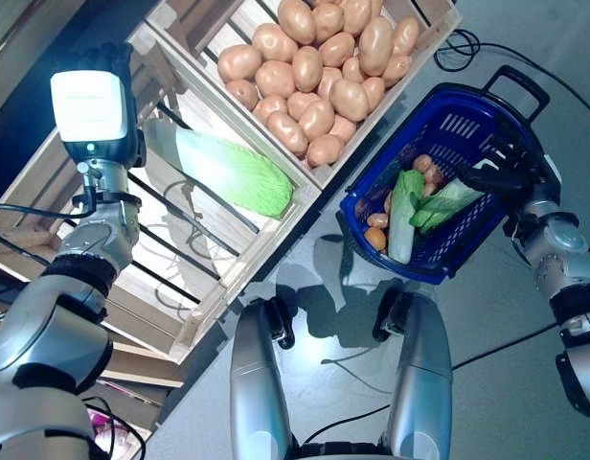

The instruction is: Put vegetables into the basket

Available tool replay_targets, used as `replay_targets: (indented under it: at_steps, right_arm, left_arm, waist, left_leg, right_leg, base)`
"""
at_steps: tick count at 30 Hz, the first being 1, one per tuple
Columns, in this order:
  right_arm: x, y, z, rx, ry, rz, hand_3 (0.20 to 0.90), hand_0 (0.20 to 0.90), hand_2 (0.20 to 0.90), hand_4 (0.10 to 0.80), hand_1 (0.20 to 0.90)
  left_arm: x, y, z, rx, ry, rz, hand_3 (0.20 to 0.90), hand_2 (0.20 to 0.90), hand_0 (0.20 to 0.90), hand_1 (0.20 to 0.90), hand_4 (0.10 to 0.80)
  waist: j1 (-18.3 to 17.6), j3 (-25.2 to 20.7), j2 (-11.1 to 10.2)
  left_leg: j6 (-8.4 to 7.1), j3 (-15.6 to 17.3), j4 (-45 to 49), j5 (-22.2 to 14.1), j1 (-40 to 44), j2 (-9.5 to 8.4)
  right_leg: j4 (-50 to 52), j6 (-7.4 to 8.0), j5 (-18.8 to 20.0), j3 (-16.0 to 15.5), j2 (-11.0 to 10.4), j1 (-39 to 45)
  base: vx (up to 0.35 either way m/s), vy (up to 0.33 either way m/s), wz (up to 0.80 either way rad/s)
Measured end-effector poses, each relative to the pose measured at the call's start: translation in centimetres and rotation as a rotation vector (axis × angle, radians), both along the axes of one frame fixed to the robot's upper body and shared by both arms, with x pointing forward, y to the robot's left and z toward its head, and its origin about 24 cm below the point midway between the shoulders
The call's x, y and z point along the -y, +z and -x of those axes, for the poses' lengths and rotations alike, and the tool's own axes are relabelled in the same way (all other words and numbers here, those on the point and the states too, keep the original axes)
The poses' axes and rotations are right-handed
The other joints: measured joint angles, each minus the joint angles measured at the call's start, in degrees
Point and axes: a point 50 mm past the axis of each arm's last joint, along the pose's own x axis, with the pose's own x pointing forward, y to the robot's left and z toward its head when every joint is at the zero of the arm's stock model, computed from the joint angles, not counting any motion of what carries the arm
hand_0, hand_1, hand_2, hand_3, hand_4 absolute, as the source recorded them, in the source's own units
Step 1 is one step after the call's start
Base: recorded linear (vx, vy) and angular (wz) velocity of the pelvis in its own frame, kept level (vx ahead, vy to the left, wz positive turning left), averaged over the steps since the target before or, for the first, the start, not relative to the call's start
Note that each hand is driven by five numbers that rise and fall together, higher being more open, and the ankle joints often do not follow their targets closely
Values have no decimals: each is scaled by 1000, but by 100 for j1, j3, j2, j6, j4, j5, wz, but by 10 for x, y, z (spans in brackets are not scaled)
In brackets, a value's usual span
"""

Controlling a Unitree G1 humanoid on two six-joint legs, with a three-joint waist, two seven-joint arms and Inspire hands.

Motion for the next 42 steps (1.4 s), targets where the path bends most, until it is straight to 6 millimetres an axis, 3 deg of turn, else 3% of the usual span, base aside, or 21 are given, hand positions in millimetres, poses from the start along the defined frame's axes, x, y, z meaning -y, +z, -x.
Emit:
replay_targets:
  at_steps: [9,14,18,23,30,42]
  right_arm:
    - [0,-1,0,0,0,-7,900,900,900,800,900]
    - [-6,-8,2,-10,20,-14,900,900,900,800,900]
    - [-13,-33,8,-49,40,-44,900,900,900,800,900]
    - [-18,-73,26,-127,33,-103,900,900,900,800,900]
    - [-24,-60,23,-60,53,-133,900,900,900,800,900]
    - [-32,-56,22,-38,69,-144,900,900,900,800,900]
  left_arm:
    - [3,2,-1,5,-17,6,900,900,900,900,800]
    - [7,-3,3,101,-113,168,900,900,900,900,800]
    - [6,-24,17,234,-181,257,900,900,900,900,800]
    - [30,-57,41,315,-343,140,900,900,900,900,800]
    - [34,-52,51,406,-381,93,900,900,900,900,800]
    - [42,-55,51,352,-435,5,900,900,900,900,800]
  waist:
    - [37,0,-3]
    - [61,8,-35]
    - [22,10,-101]
    - [139,7,-132]
    - [187,3,-148]
    - [218,5,-151]
  left_leg:
    - [7,-3,3,-3,-31,-4]
    - [14,-13,-23,2,-60,-3]
    - [-26,-29,-70,1,-35,-7]
    - [-40,-170,-206,2,212,-70]
    - [-109,-311,-221,55,181,-150]
    - [-86,-307,-196,51,67,-152]
  right_leg:
    - [3,8,4,0,-5,-17]
    - [2,-2,-4,-25,-5,-32]
    - [-14,-26,-4,-75,-16,4]
    - [-88,-52,-96,-189,-33,356]
    - [-61,-28,-143,-220,-33,412]
    - [-36,-22,-152,-211,-33,307]
  base:
    - [0,0,0]
    - [16,-78,1]
    - [41,-78,2]
    - [48,-66,11]
    - [-7,-39,9]
    - [0,6,0]
